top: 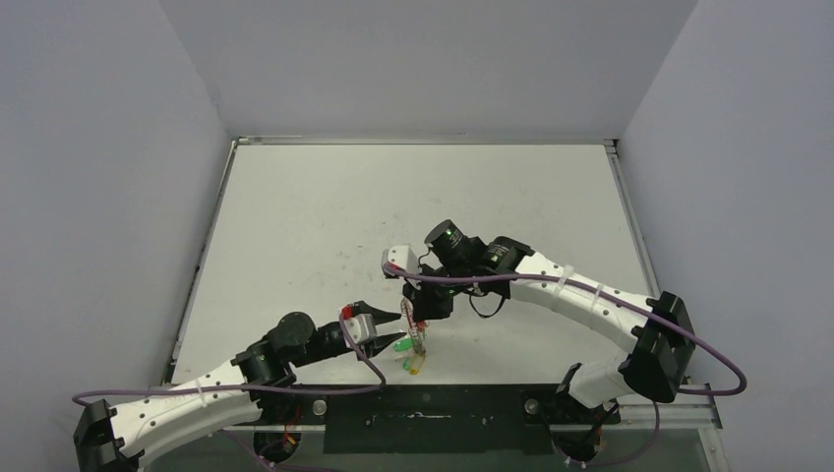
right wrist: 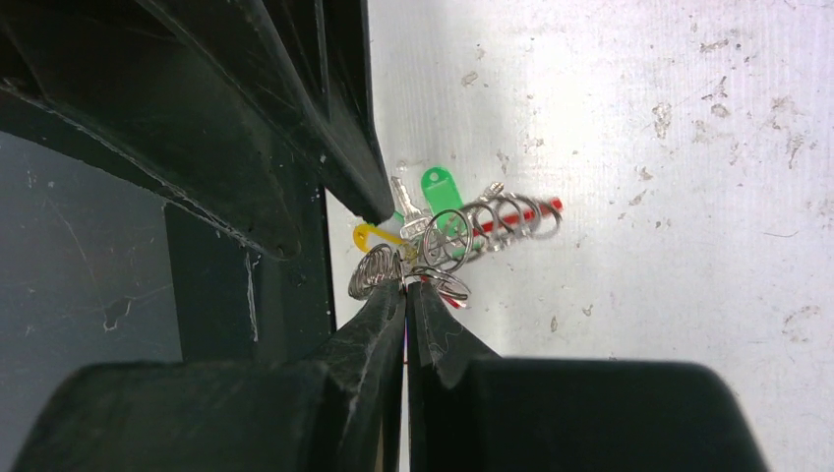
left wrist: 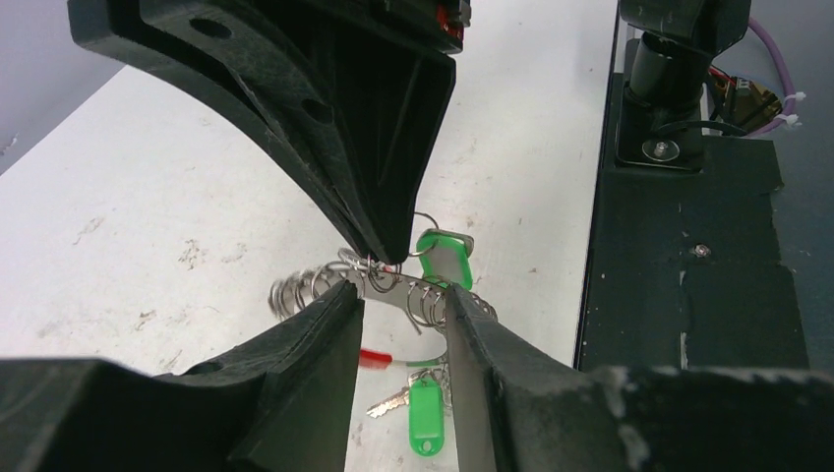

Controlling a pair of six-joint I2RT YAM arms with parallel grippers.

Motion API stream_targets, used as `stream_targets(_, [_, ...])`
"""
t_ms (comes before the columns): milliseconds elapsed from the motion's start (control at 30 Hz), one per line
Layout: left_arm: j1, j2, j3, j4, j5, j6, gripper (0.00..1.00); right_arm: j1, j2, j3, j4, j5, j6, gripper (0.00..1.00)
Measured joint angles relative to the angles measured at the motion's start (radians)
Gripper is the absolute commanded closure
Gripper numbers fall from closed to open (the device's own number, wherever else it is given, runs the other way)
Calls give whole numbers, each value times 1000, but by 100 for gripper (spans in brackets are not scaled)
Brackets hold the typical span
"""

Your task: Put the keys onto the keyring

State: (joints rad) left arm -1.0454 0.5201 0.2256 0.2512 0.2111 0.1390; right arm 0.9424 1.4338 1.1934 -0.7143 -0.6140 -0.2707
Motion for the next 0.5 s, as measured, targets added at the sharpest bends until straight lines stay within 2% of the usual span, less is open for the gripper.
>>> stream_targets(267, [0, -42, 0, -68, -33, -12, 63, -8, 3, 0, 19, -4, 21, 100])
stream_targets(500, [0, 37, 0, -16, -32, -24, 64, -13, 3, -26, 36, -37, 11, 100])
